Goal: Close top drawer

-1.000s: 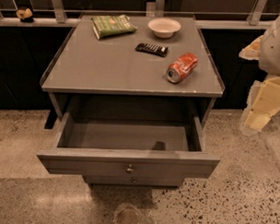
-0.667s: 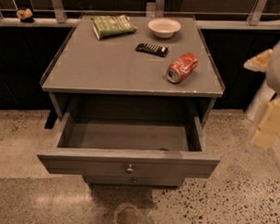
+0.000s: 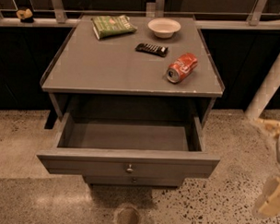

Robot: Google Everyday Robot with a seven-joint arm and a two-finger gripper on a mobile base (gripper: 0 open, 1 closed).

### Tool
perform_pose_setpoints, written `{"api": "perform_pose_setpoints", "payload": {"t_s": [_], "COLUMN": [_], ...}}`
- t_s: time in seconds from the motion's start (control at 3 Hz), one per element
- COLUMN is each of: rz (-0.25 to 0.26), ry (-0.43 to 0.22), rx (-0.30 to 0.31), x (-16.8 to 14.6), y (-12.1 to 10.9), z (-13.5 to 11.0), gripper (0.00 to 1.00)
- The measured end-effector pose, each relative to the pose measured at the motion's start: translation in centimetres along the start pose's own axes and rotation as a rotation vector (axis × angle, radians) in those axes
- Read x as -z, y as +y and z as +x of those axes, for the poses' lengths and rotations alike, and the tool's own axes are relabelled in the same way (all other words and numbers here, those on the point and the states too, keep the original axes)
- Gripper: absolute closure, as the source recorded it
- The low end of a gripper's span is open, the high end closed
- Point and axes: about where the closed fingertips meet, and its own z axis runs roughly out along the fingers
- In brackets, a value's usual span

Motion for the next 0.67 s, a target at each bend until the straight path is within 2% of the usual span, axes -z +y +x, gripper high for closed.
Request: {"api": "perform_pose_setpoints", "payload": {"t_s": [0.33,0.67], "rz": [-0.083,-0.174], "ry": [0.017,0.048], "rx": [-0.006,-0.023], "x": [-6.1,-12.1], "y": [3.3,5.5], "z": [2.8,5.0], "gripper": [0.0,0.0]}}
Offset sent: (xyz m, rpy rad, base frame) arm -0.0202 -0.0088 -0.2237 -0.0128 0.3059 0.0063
